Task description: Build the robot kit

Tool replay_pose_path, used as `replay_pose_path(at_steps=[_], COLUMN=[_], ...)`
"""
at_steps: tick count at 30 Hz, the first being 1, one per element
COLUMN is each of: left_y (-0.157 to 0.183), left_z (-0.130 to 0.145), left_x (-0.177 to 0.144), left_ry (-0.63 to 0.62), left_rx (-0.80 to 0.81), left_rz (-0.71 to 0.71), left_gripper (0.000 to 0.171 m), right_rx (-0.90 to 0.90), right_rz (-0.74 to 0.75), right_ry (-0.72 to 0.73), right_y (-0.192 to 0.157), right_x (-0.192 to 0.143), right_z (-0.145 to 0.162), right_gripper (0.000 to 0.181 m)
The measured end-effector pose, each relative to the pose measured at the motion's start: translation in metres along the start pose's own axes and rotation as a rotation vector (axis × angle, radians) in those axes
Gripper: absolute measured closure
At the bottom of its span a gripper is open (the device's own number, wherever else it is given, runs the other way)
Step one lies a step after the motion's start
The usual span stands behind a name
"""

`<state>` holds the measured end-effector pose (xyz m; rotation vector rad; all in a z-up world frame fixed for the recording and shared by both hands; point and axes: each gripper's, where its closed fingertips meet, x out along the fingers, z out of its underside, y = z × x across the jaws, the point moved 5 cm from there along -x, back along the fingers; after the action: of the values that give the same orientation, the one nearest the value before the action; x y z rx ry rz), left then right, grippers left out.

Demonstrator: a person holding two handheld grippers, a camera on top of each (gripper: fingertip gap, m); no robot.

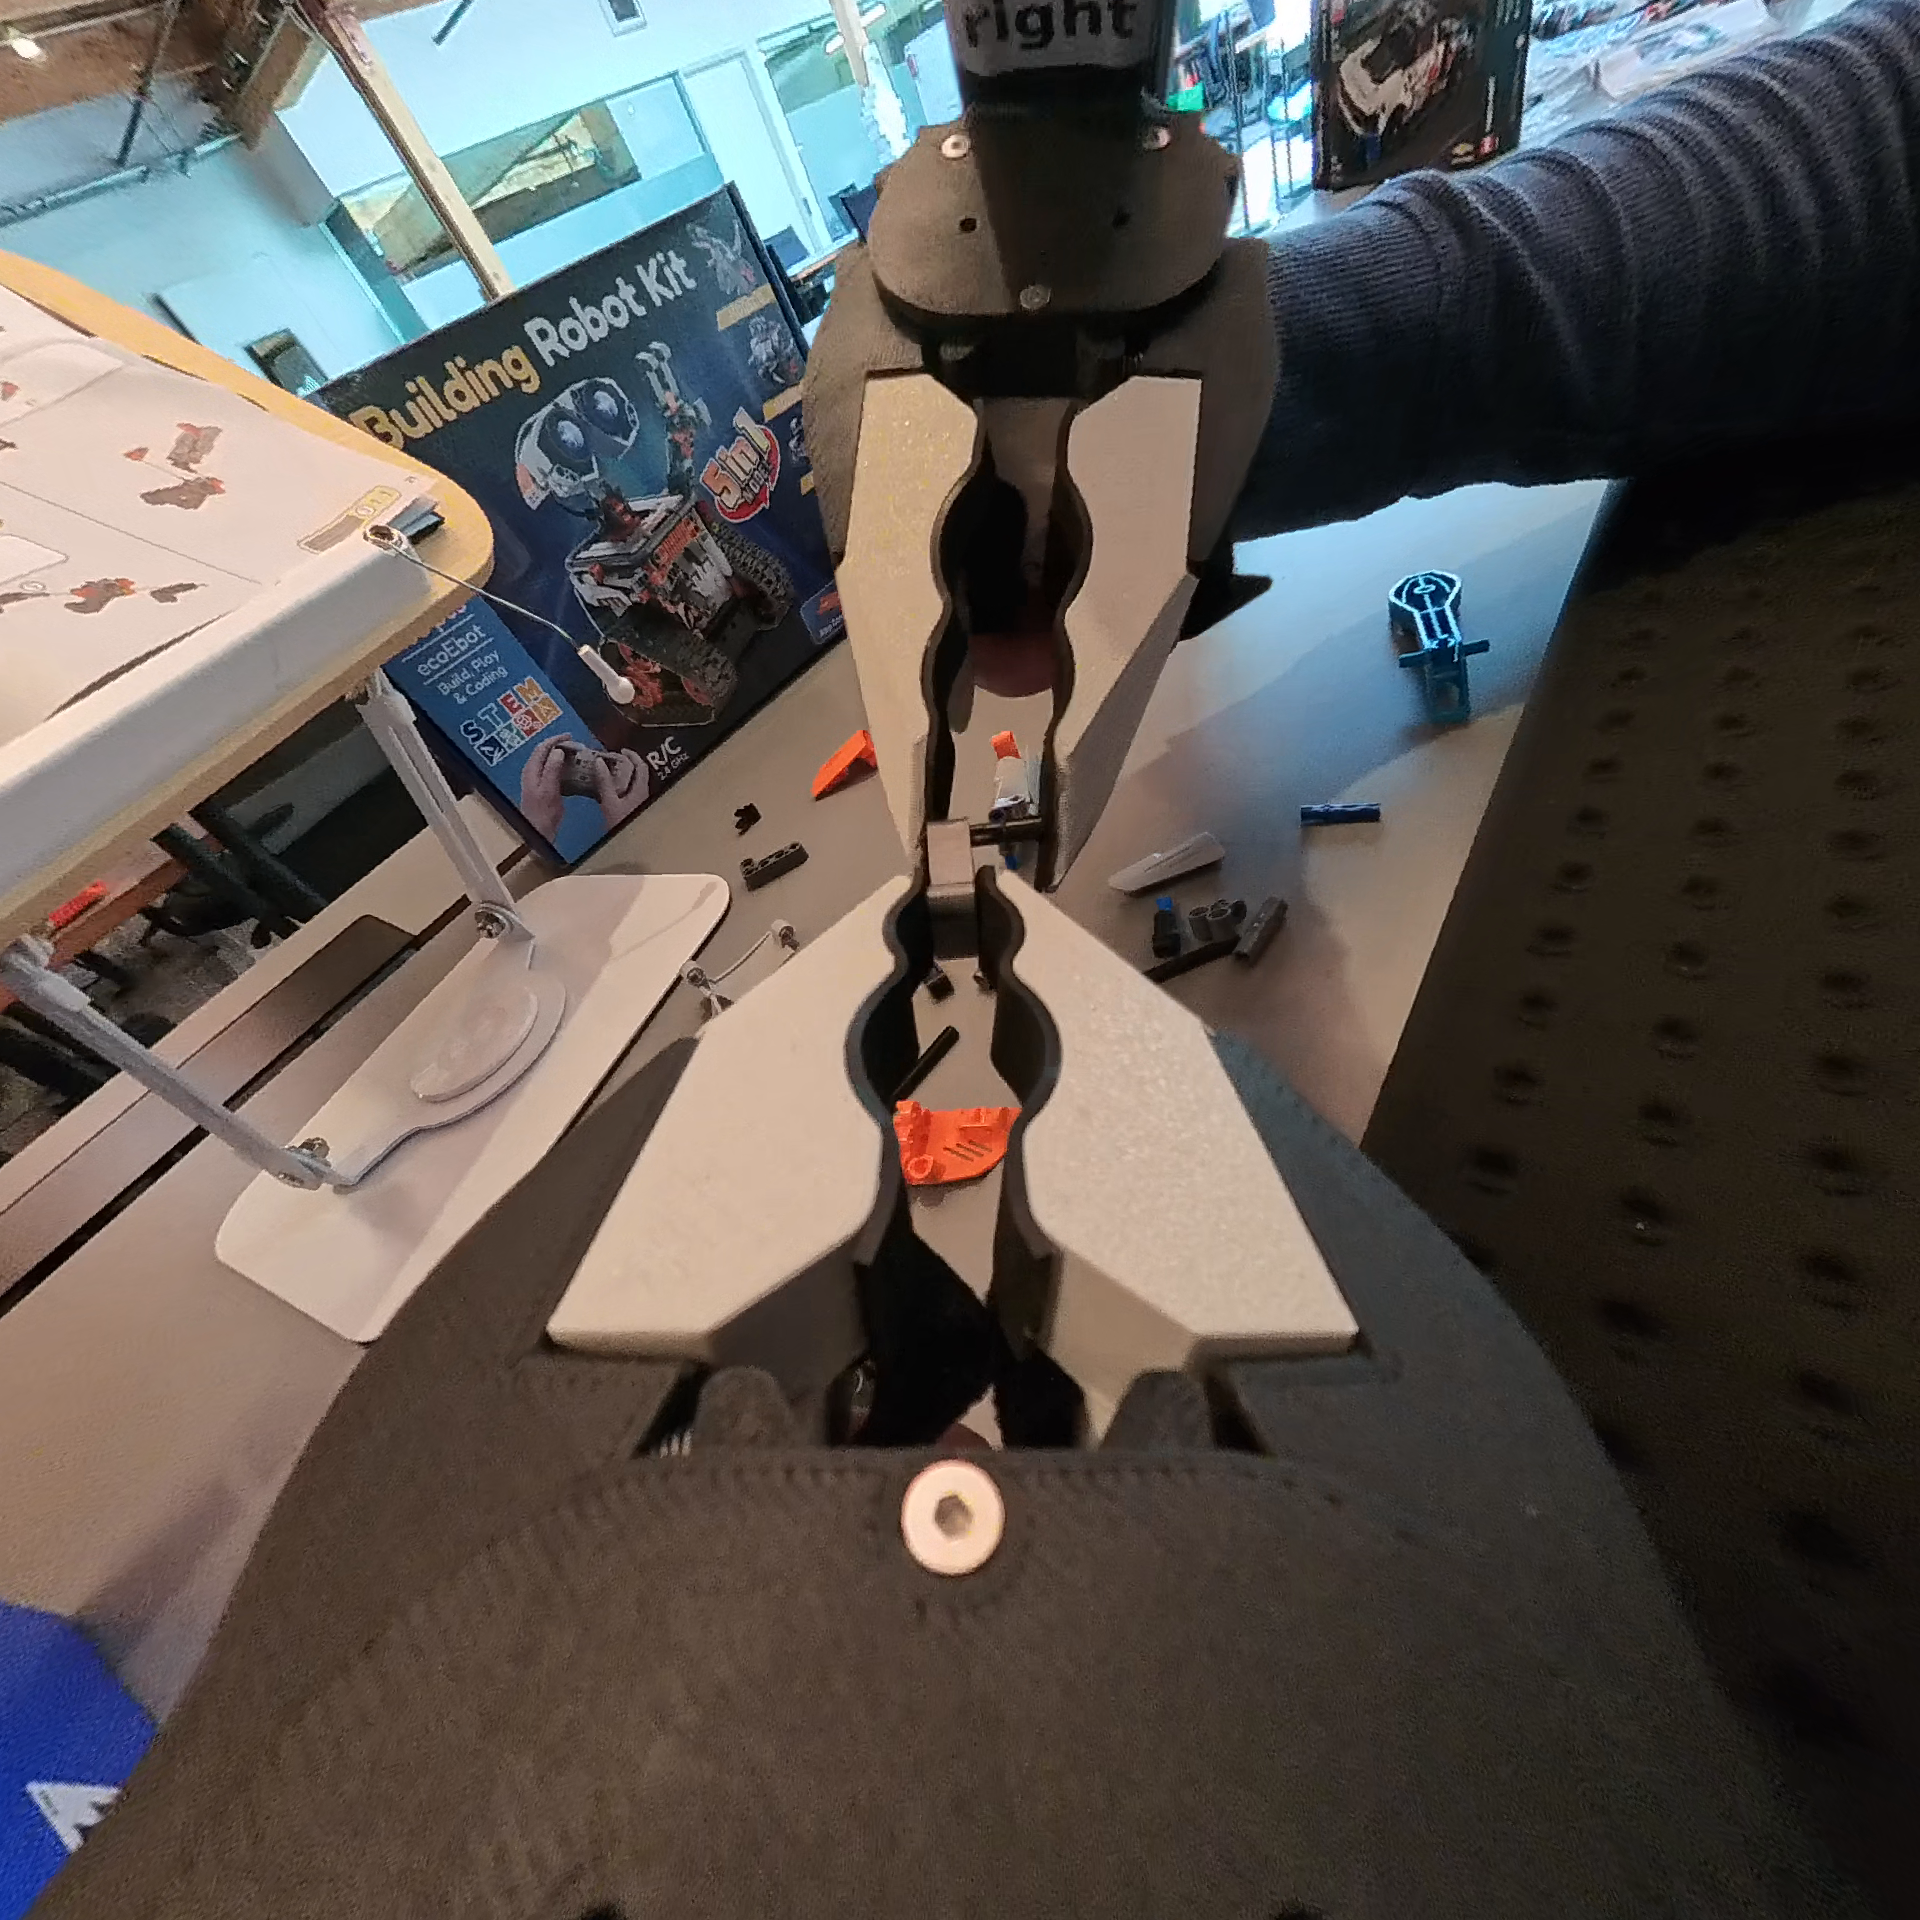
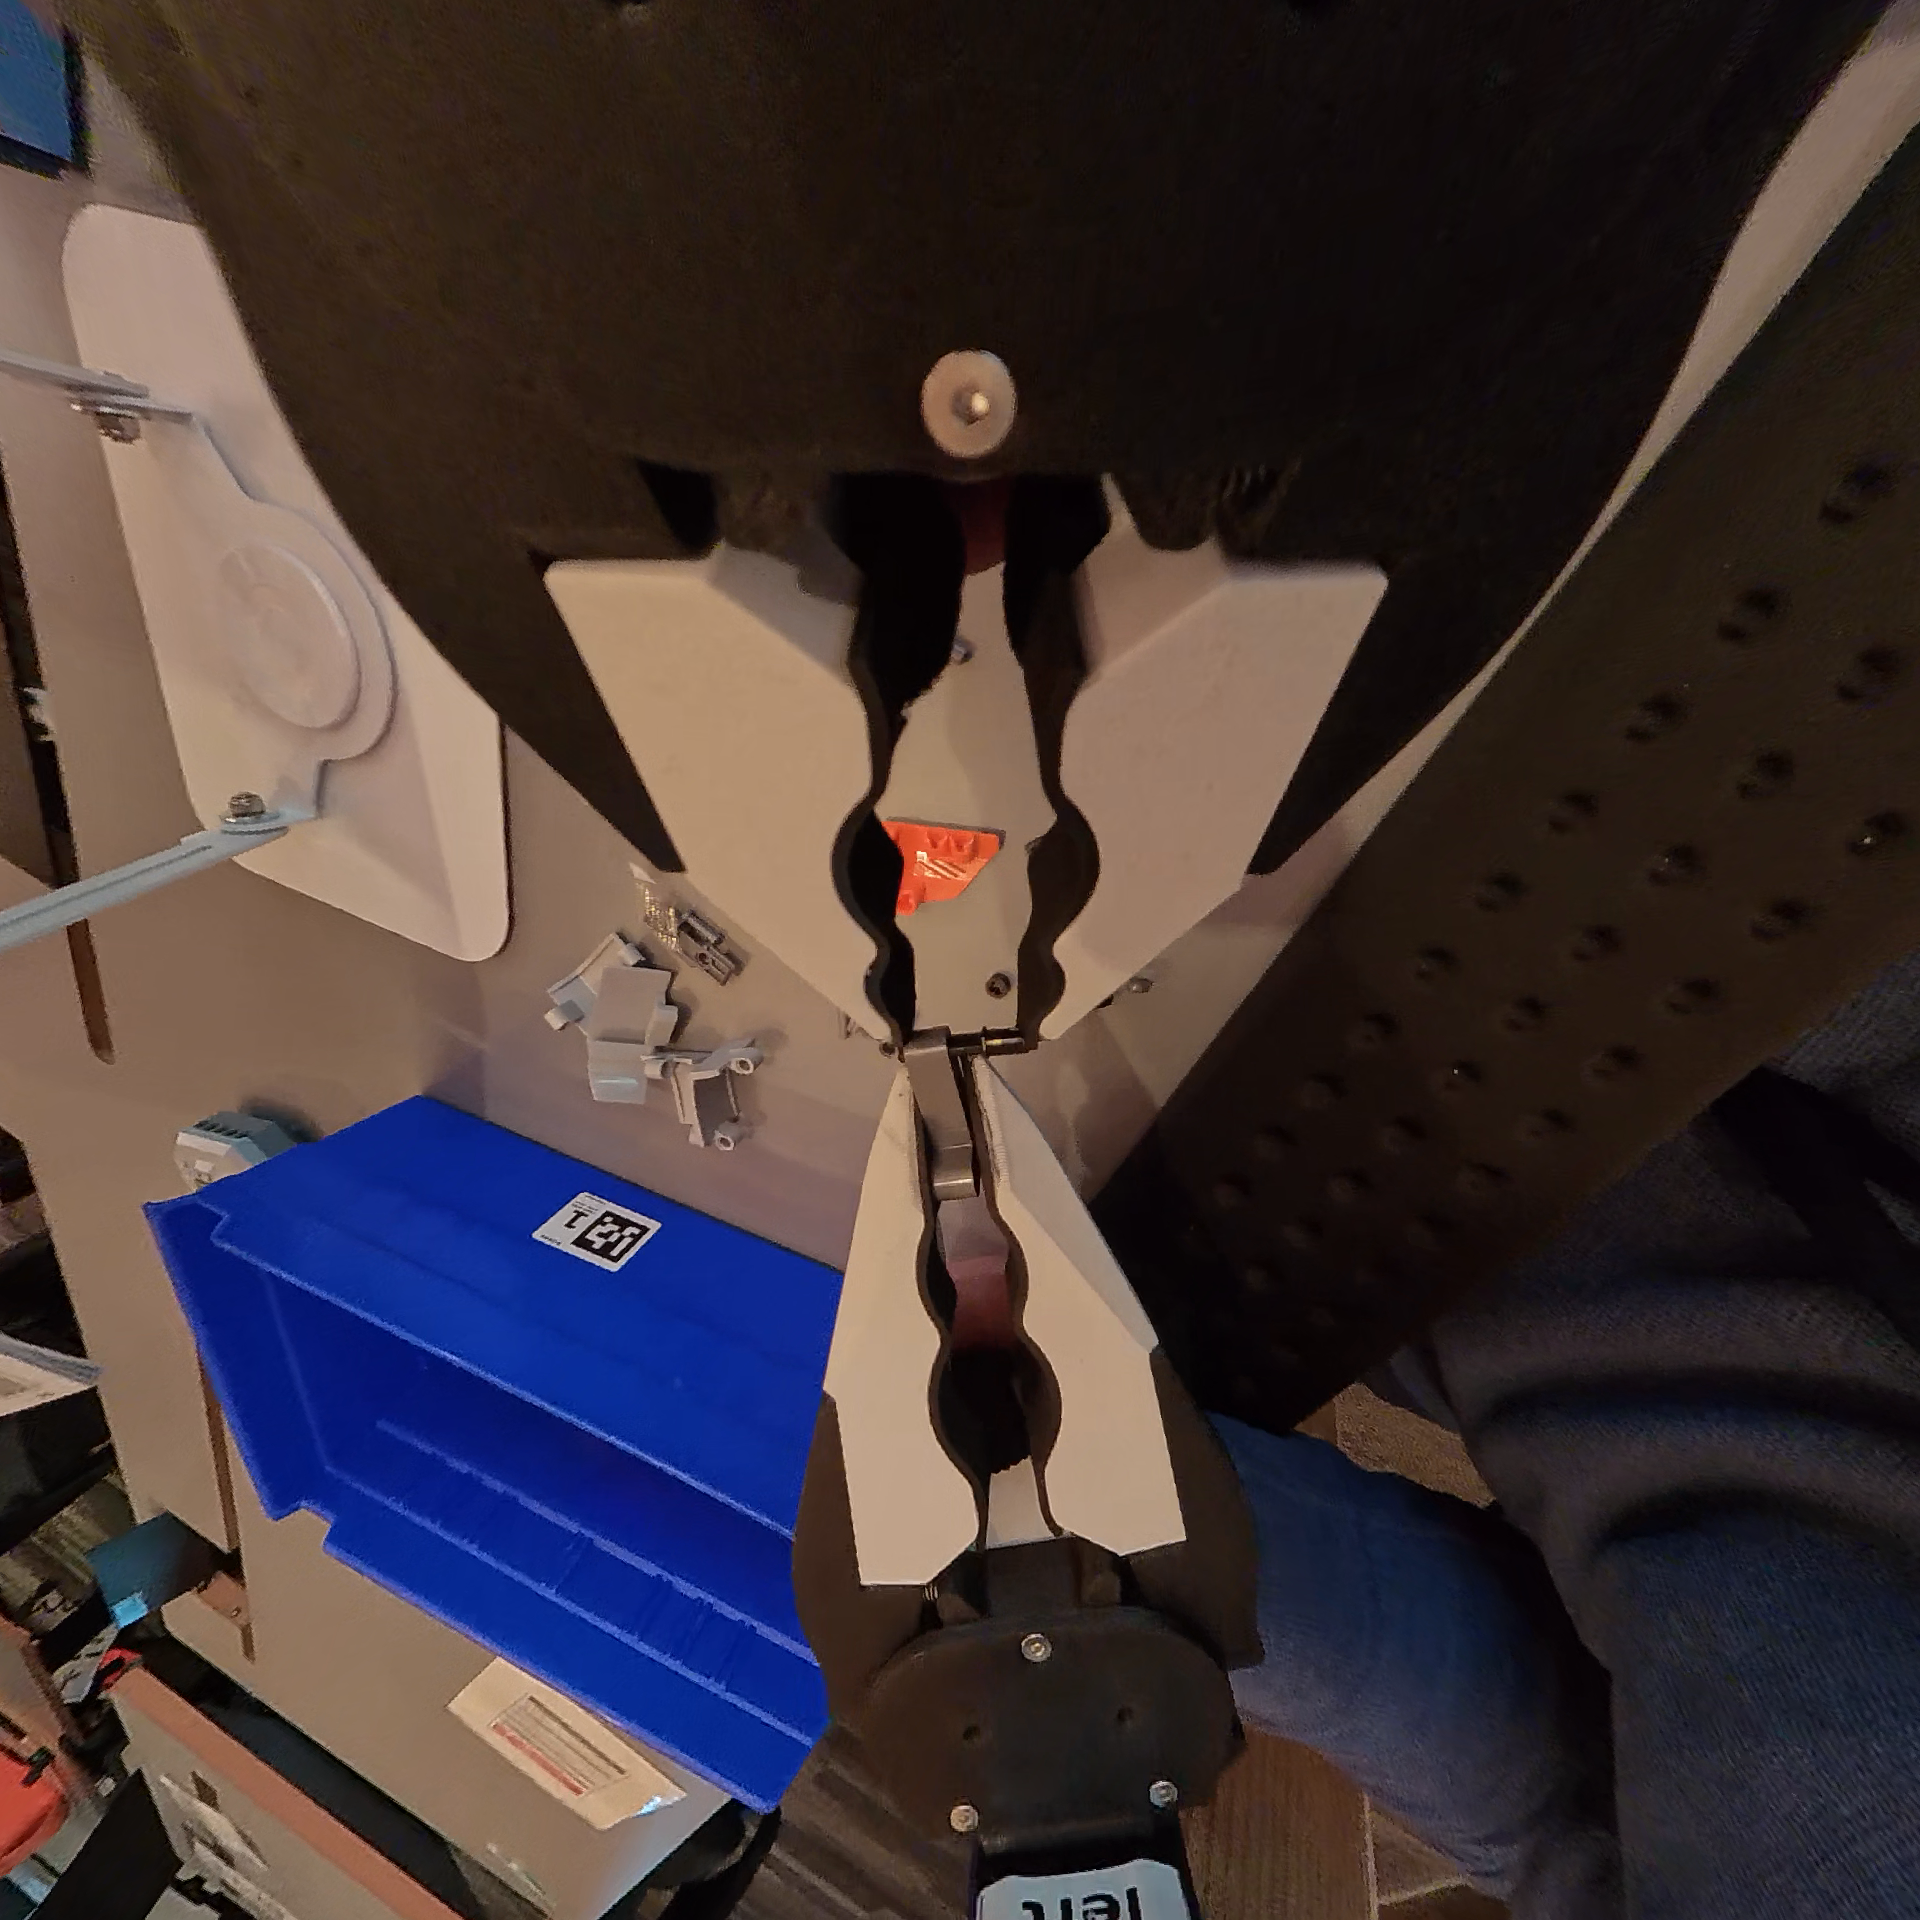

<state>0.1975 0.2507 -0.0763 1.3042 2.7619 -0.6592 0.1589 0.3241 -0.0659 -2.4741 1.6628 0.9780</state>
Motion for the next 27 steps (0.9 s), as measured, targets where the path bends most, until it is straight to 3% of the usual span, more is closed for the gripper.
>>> replay_pose_path(at_steps=[11, 22, 27], left_y=[0.006, -0.014, -0.015], left_z=[-0.001, -0.001, 0.003], left_x=[0.0, 0.002, 0.004], left_ry=[0.002, -0.017, -0.043], left_rx=[0.036, -0.011, -0.023], left_rz=[0.022, -0.151, -0.159], left_gripper=[0.165, 0.166, 0.166], right_rx=[0.041, 0.075, 0.121], right_rz=[-0.057, 0.122, 0.163], right_ry=[0.04, -0.021, -0.058], right_y=[-0.001, 0.01, 0.013], right_x=[-0.002, -0.017, -0.01], right_z=[0.002, -0.004, 0.0], right_gripper=[0.169, 0.17, 0.169])
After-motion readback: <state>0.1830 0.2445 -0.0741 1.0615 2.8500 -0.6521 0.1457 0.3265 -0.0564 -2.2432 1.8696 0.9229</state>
